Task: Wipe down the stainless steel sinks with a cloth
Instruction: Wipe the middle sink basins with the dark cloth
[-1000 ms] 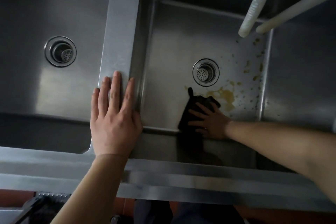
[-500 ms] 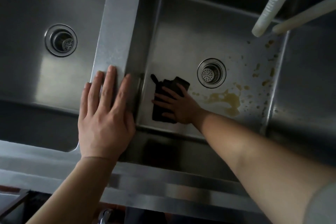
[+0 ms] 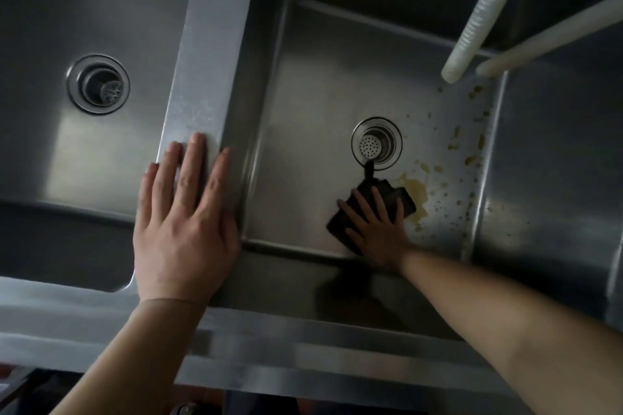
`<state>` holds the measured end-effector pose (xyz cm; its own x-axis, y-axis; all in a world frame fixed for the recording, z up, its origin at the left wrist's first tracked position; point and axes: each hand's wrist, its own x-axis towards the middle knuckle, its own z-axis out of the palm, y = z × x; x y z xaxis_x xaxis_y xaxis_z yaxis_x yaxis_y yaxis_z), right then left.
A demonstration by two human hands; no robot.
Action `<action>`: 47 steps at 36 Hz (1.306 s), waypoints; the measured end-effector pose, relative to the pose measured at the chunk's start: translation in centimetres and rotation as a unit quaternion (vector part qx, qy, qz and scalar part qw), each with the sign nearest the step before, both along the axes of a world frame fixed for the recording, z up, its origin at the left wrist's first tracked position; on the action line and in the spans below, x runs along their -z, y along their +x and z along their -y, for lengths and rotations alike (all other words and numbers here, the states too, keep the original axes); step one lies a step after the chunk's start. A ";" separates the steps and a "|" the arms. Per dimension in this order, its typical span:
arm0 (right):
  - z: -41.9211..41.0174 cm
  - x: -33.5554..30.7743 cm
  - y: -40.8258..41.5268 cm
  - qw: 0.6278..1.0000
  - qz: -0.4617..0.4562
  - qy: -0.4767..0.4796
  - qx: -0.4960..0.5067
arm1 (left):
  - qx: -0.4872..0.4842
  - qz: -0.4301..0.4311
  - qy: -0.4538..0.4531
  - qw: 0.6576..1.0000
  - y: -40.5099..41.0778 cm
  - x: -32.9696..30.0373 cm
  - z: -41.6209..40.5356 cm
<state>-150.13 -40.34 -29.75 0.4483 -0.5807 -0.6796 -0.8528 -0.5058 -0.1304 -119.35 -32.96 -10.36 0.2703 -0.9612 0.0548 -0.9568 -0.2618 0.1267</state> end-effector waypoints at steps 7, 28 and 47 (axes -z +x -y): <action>4.2 0.6 9.7 0.992 0.057 -0.013 0.108 | -0.005 -0.003 -0.001 1.000 -0.2 -0.1 0.0; 7.0 -15.9 -4.4 0.988 0.089 -0.036 0.123 | -0.066 -0.099 0.047 0.992 -1.3 -3.4 1.5; 14.6 -23.0 -19.6 0.900 -0.015 -0.307 0.310 | -0.158 -0.236 0.396 0.873 -15.1 13.4 8.8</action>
<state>-169.74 -54.91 -6.71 -0.1048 -0.9829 -0.1514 -0.9942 0.1001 0.0386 -134.42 -41.81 -23.77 0.3428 -0.5206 -0.7820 -0.7110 -0.6879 0.1463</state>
